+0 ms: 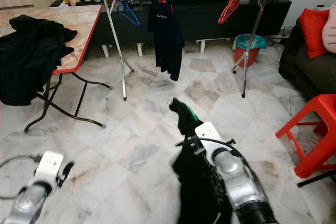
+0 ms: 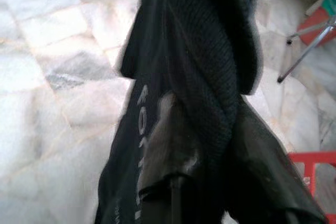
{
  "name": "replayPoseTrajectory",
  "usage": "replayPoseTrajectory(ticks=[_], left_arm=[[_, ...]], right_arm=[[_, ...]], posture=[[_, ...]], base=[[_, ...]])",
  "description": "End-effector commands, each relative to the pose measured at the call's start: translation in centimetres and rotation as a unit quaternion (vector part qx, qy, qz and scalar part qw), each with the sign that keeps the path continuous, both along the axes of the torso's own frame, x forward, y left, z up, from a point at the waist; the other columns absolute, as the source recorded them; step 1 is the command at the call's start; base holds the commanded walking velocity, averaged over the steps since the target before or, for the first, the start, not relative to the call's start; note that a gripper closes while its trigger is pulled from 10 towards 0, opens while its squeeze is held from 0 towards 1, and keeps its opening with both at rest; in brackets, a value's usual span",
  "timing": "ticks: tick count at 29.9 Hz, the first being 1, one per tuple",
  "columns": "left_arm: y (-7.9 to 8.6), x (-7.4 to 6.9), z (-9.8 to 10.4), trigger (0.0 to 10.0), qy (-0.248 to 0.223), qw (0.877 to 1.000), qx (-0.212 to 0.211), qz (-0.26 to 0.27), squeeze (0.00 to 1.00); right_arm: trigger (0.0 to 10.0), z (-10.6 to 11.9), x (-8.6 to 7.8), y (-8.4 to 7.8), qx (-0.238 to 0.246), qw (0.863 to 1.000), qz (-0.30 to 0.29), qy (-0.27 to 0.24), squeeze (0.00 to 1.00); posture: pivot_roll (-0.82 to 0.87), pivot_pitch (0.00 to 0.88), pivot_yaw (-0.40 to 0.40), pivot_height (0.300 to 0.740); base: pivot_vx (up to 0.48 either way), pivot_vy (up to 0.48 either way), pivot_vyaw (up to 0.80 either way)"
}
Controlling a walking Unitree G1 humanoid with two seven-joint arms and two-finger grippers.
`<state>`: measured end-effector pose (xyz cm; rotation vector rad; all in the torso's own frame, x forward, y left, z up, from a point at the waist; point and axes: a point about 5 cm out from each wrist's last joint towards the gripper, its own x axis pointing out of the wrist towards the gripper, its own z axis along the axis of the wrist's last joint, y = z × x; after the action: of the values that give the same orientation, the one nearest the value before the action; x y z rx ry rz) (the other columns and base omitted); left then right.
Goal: Hang hanger
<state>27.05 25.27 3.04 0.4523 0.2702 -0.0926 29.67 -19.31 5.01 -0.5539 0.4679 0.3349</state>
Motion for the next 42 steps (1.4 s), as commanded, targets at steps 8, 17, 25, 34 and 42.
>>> replayPoseTrajectory(ticks=[8,17,25,34,42], left_arm=[[-7.3,2.3,5.9,10.0,-0.026,0.968,-0.087,-0.233,0.0],[-11.5,2.0,9.4,10.0,-0.019,0.918,-0.182,-0.351,0.0],[-11.8,1.0,11.9,10.0,0.017,0.87,-0.263,-0.416,0.0],[-12.3,-0.7,11.7,10.0,0.08,0.828,-0.289,-0.474,0.0],[-13.2,-0.8,11.4,10.0,0.095,0.826,-0.269,-0.487,0.0]], right_arm=[[10.0,3.0,0.6,1.1,0.03,0.988,0.15,-0.032,0.0],[10.0,3.5,-1.1,2.8,0.116,0.949,0.292,0.018,0.0],[10.0,3.5,-1.7,1.3,0.145,0.926,0.341,0.073,0.0],[10.0,3.7,-1.4,0.5,0.163,0.91,0.367,0.103,0.0],[10.0,3.9,-1.3,2.3,0.173,0.881,0.423,0.123,0.0]], posture=[[0.11,0.0,0.019,0.74],[0.12,0.0,-0.004,0.74],[0.13,0.0,-0.026,0.74],[0.13,0.0,-0.046,0.74],[0.14,0.0,-0.06,0.74]], base=[[0.0,0.0,0.0],[0.0,0.0,0.0],[0.0,0.0,0.0],[0.0,0.0,0.0],[0.0,0.0,0.0]])
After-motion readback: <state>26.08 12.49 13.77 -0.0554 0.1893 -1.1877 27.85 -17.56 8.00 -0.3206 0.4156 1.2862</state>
